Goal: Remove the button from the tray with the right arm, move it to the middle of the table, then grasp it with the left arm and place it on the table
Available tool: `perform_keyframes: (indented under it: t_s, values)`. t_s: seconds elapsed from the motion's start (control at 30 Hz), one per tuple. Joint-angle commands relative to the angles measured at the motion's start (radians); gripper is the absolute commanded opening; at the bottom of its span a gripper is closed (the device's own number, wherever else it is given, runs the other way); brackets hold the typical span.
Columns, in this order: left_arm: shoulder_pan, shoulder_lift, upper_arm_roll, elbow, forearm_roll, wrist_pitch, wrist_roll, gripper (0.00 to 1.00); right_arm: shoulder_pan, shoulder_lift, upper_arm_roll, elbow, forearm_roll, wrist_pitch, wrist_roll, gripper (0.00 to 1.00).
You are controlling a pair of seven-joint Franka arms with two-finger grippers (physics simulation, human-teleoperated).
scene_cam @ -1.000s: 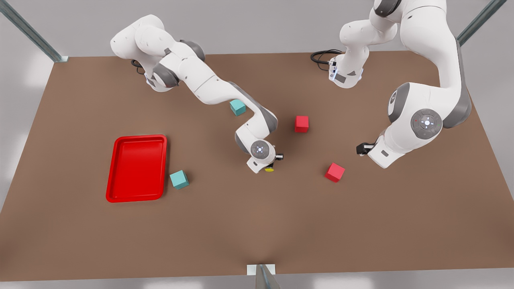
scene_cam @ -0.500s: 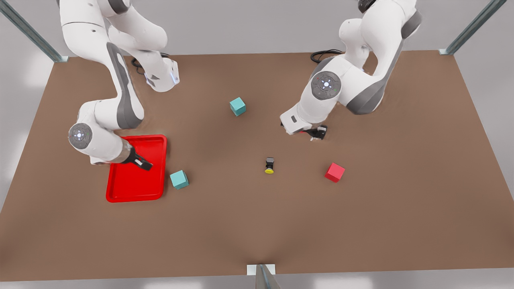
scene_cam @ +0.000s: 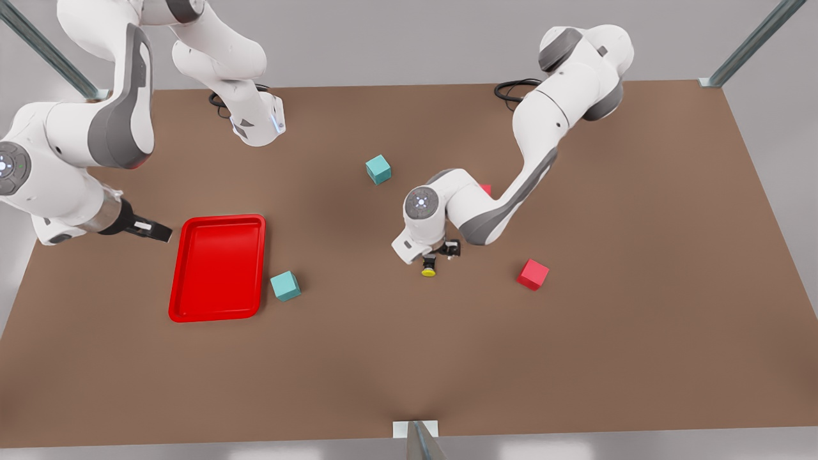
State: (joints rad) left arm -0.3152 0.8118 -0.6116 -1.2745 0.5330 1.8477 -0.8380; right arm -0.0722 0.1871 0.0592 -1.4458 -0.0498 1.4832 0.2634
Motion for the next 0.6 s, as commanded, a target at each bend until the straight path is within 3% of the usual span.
perform_keyframes:
  t_s: [0.0,0.13,0.57]
  values:
    - [-0.004,0.003,0.000,-0.005,0.021,0.067,-0.424,1.00,0.002,0.040,0.001,0.050,-0.012,-0.081,-0.254,1.00]
    - [-0.002,0.003,0.001,-0.082,0.073,0.091,-0.424,1.00,0.045,0.155,0.008,0.174,-0.005,-0.066,-0.245,1.00]
    - [0.030,0.069,-0.008,-0.194,0.079,0.297,-0.280,1.00,0.049,0.183,0.019,0.177,0.013,-0.053,-0.242,1.00]
